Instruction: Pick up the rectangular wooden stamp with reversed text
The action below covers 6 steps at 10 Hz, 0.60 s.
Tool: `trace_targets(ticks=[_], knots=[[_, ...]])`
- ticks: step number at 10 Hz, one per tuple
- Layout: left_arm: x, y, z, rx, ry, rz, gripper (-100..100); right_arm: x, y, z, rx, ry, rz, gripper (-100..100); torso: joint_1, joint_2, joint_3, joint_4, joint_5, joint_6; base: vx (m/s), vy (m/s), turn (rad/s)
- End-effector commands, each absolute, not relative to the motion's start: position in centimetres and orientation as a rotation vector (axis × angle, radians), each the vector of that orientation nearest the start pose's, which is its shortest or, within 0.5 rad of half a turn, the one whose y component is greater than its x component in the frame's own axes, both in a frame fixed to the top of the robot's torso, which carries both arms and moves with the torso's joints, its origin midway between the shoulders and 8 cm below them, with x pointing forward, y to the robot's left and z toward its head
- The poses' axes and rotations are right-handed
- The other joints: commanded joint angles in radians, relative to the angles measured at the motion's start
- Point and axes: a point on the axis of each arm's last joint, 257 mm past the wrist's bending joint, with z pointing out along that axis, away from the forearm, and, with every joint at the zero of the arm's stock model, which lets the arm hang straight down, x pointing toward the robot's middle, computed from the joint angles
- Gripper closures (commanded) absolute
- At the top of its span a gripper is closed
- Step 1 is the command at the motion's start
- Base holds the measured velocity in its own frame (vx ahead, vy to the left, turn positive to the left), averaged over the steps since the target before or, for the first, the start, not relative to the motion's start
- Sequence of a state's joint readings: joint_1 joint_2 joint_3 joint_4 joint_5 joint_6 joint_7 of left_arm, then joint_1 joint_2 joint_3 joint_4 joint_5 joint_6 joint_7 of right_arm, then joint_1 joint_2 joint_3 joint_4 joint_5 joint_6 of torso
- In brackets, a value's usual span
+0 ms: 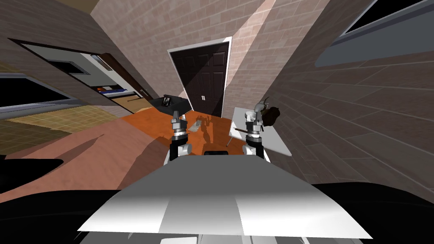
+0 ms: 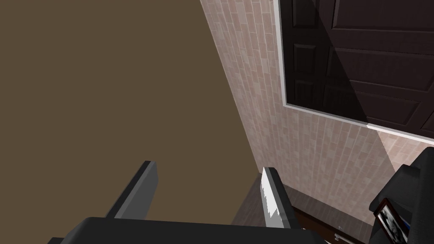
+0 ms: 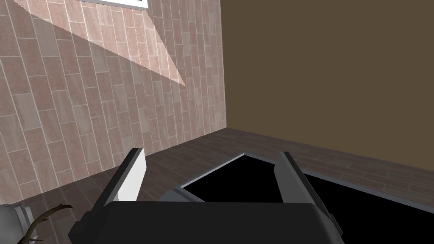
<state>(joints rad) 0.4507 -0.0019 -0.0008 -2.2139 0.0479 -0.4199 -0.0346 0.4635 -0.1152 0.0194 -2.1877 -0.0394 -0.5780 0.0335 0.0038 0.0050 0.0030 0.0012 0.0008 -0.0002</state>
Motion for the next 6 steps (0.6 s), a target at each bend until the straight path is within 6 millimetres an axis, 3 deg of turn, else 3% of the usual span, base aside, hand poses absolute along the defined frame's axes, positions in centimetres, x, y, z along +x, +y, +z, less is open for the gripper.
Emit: trace_targets(ticks=[1,6], knots=[[37.3,28.4,-0.5,-0.759,0.660,-1.296,0,36.0,-26.3,-0.8,0.566,0.752,1.318,-100,0.000,0.000,0.000,0.000,0.000,0.000,-0.066,0.102,0.105],[37.3,28.4,-0.5,-0.758,0.660,-1.296,0,36.8,-26.0,-3.8,0.524,0.899,1.283,-100,-0.001,-0.001,-0.001,0.000,0.000,0.000,-0.052,0.053,0.052]])
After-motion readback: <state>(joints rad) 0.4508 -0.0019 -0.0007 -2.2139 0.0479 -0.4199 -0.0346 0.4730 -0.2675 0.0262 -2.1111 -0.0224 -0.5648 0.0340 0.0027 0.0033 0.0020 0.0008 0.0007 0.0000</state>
